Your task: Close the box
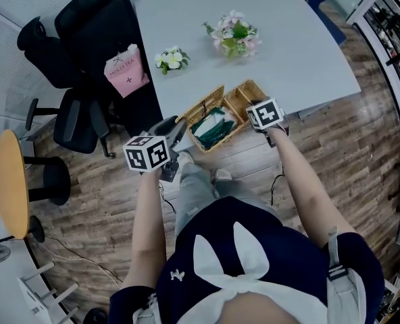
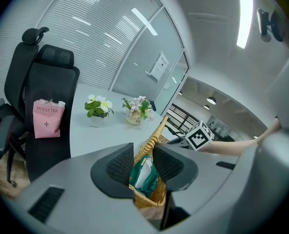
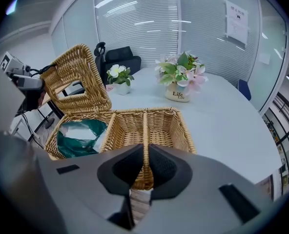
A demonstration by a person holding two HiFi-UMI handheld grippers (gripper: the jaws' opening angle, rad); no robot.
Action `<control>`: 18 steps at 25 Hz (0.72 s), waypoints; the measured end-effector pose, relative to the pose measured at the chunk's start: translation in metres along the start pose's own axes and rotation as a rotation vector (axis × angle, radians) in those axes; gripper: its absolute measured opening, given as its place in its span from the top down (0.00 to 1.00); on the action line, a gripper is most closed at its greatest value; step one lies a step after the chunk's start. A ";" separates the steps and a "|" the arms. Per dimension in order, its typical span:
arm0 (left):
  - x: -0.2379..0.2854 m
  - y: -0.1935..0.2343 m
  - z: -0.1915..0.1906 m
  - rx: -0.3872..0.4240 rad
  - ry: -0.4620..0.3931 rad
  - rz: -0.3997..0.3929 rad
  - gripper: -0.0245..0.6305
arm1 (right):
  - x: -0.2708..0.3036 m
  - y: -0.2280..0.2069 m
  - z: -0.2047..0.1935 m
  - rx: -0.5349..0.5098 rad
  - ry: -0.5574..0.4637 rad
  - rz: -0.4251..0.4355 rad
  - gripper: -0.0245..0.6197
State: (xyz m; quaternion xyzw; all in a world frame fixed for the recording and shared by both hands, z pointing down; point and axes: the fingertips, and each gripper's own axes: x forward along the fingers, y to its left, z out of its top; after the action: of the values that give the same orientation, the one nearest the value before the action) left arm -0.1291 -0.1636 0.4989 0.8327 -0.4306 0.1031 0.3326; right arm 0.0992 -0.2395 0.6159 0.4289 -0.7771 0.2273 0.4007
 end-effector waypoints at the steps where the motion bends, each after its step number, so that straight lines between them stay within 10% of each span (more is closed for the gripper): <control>1: 0.000 -0.001 -0.001 0.014 0.006 0.004 0.79 | 0.000 0.000 0.000 -0.001 0.000 -0.001 0.90; 18: -0.002 -0.023 -0.021 0.216 0.057 0.026 0.78 | -0.001 0.001 0.001 0.007 -0.007 0.009 0.90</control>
State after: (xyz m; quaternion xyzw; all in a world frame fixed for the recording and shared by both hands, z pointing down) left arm -0.1098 -0.1395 0.5034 0.8548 -0.4179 0.1770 0.2515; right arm 0.0988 -0.2390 0.6142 0.4274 -0.7797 0.2302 0.3955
